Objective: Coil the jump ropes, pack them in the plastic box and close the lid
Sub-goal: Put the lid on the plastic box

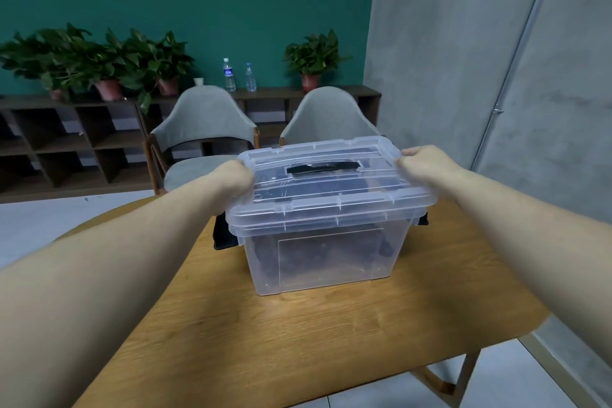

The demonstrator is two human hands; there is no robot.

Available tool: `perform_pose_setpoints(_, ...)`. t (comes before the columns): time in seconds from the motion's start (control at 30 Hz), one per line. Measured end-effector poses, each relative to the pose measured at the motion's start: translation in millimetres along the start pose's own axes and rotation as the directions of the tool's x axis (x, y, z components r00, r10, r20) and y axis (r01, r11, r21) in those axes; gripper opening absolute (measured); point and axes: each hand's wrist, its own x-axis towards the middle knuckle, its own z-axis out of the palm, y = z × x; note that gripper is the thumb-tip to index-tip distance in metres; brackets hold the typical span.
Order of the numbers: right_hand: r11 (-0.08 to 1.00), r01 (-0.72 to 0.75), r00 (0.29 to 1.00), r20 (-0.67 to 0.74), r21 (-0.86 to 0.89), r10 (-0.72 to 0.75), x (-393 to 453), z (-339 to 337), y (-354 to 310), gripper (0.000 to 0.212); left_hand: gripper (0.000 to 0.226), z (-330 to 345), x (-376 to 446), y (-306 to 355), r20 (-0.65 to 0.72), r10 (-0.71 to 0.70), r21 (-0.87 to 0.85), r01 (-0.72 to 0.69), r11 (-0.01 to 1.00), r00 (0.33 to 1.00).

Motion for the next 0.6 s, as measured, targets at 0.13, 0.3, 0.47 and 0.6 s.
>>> perform_pose_setpoints(0.13, 0.986, 0.014, 0.999, 0.035, -0.164, -0.008, -2.6, 18.7, 7.1, 0.039, 0.038, 3.4, 3.9, 0.7, 0.010, -0.007, 0.069, 0.007, 0.998, 1.000)
perform_pose_setpoints(0.3, 0.982, 0.013, 1.000, 0.028, -0.187, -0.007, 1.9, 26.9, 10.7, 0.040, 0.043, 7.3, 4.0, 0.6, -0.007, -0.011, 0.147, 0.012, 0.989, 1.000)
perform_pose_setpoints(0.47, 0.951, 0.024, 0.998, 0.058, -0.307, -0.007, 10.8, 31.0, 9.3, 0.040, 0.042, 12.1, 11.0, -2.6, -0.050, -0.027, 0.139, 0.034, 0.990, 0.998)
perform_pose_setpoints(0.6, 0.947, 0.025, 0.997, 0.071, -0.320, -0.002, 11.4, 29.1, 4.6, 0.040, 0.043, 14.3, 23.2, -16.9, -0.059, -0.049, 0.033, 0.051, 0.998, 0.997)
